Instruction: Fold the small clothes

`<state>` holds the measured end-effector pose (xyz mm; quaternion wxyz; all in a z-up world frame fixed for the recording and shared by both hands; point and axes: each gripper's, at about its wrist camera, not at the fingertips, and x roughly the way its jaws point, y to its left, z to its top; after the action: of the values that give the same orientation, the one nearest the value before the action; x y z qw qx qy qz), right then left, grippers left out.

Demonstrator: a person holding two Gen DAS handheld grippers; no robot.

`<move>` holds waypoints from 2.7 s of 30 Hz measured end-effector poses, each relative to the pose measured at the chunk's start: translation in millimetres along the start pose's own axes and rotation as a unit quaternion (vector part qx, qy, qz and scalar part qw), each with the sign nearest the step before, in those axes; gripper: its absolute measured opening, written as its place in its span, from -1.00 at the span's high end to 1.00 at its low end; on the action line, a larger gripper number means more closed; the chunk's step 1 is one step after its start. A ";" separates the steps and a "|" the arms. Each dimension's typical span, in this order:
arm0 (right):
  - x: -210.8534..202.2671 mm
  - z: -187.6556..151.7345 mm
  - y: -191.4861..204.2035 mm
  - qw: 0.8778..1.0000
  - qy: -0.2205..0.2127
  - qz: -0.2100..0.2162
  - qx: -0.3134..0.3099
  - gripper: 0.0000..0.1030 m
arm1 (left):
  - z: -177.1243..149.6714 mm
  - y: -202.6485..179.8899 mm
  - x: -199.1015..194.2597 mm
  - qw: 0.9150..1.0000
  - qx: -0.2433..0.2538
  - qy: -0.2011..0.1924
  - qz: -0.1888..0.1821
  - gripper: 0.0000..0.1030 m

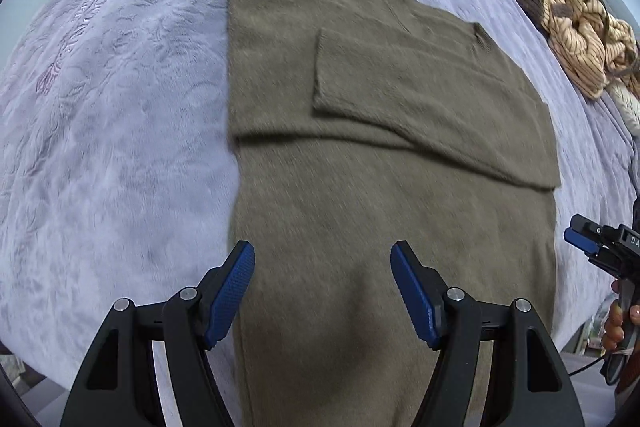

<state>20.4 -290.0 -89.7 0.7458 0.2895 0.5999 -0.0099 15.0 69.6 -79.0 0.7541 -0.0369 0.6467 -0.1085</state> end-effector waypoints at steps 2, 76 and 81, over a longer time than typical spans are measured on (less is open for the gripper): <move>-3.4 -9.3 6.8 1.000 0.002 -0.003 -0.005 -0.10 | -5.5 -8.3 -1.5 1.000 0.005 0.007 0.005 -0.39; 24.4 -200.3 -76.7 0.982 0.148 0.113 -0.010 -0.26 | -215.8 26.4 18.8 0.981 -0.016 0.100 -0.164 0.09; 11.1 -202.0 -90.8 0.977 0.136 0.158 0.038 0.76 | -207.9 35.2 16.0 0.974 -0.040 0.094 -0.203 0.70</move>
<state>-189.0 -272.2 -160.5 0.6374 0.4078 0.6418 0.1250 -183.2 118.1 -134.9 0.6500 -0.1868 0.6977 -0.2362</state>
